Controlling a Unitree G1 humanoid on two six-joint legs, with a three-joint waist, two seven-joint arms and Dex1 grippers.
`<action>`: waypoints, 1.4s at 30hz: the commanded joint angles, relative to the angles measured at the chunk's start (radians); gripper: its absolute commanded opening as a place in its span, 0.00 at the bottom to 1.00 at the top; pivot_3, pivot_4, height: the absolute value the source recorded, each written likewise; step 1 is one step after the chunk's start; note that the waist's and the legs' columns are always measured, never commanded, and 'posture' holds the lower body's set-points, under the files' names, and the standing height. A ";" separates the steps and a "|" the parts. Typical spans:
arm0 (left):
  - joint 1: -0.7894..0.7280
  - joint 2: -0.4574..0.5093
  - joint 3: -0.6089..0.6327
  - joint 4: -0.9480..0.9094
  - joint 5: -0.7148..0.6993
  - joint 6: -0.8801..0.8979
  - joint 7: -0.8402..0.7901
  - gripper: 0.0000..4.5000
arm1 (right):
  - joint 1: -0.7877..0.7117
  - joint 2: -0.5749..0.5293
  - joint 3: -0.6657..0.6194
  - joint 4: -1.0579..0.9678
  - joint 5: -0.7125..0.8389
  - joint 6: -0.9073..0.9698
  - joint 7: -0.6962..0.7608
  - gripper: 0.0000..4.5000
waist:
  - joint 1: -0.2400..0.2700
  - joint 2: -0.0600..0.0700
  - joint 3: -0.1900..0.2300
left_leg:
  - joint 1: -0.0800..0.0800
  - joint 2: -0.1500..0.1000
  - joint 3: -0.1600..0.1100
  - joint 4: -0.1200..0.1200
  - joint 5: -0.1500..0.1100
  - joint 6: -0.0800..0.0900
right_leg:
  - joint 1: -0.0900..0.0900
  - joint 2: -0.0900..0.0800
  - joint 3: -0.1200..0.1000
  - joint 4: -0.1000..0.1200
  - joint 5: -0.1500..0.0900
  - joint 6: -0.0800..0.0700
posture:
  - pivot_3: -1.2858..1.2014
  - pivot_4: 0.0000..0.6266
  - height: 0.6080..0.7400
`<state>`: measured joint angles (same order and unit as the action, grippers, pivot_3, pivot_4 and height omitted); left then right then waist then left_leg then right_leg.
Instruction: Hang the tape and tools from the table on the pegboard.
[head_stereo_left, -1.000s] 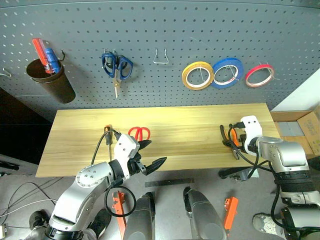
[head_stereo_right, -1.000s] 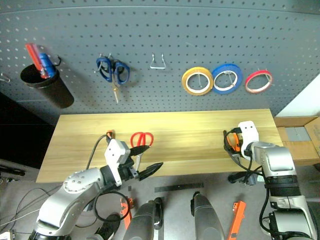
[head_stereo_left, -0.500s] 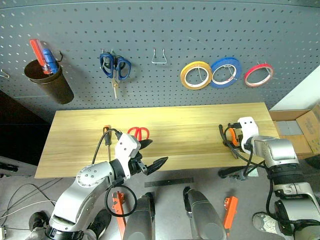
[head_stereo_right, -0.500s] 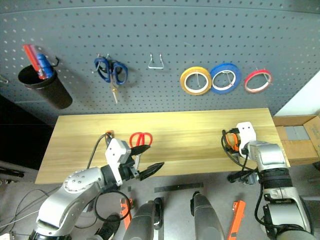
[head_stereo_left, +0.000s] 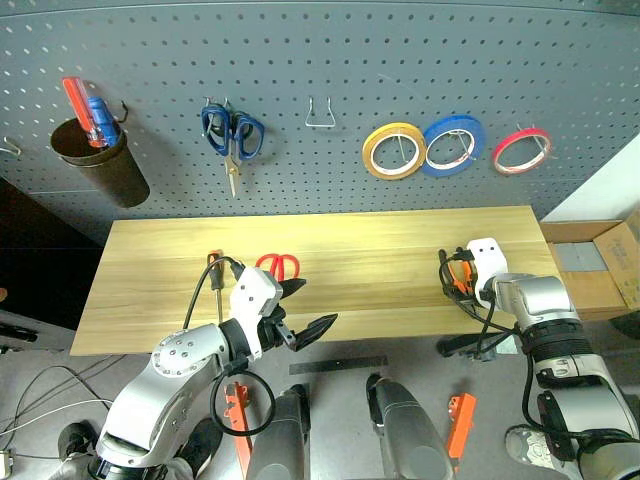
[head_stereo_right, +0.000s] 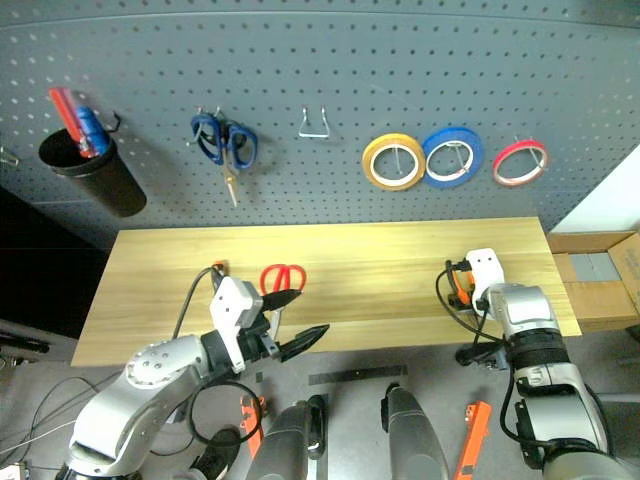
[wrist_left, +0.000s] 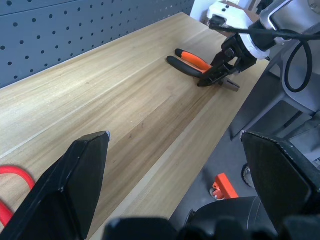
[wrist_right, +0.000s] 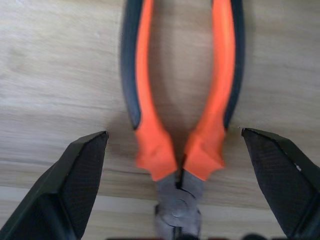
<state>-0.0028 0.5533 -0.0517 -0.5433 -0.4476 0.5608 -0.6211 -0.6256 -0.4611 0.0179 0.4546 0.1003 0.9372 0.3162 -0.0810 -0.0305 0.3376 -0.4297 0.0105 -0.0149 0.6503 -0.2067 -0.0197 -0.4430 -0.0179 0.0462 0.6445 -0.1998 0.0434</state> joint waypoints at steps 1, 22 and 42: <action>0.002 0.004 0.019 -0.049 -0.012 -0.003 0.001 1.00 | -0.011 0.002 -0.013 0.034 -0.013 -0.042 -0.003 0.99 | -0.001 0.000 0.000 | 0.000 0.000 0.000 0.000 0.000 0.000 | 0.000 0.000 0.000 0.000 0.000 0.000 | 0.50 0.52 1.00; 0.012 -0.001 0.035 -0.037 -0.005 -0.016 0.003 1.00 | -0.005 -0.025 0.012 -0.011 -0.027 -0.008 0.037 0.50 | 0.001 0.000 0.000 | 0.000 0.000 0.000 -0.001 0.000 0.000 | 0.000 0.000 0.000 -0.001 0.000 0.000 | 0.50 0.47 1.00; 0.043 -0.110 0.262 -0.097 -0.064 -0.097 0.152 1.00 | -0.034 0.025 0.148 -0.543 0.242 -0.063 0.500 0.50 | 0.017 -0.009 -0.086 | -0.002 0.000 -0.001 0.001 0.001 -0.001 | -0.002 0.000 -0.002 0.000 0.002 0.001 | 0.53 0.19 1.00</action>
<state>0.0583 0.4455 0.1881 -0.5970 -0.5049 0.4938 -0.4776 -0.6129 -0.4551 0.2142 -0.0440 0.3035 0.9181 0.8223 -0.0643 -0.0391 0.2514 -0.4315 0.0104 -0.0155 0.6515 -0.2057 -0.0213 -0.4445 -0.0173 0.0436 0.6439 -0.1969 0.0439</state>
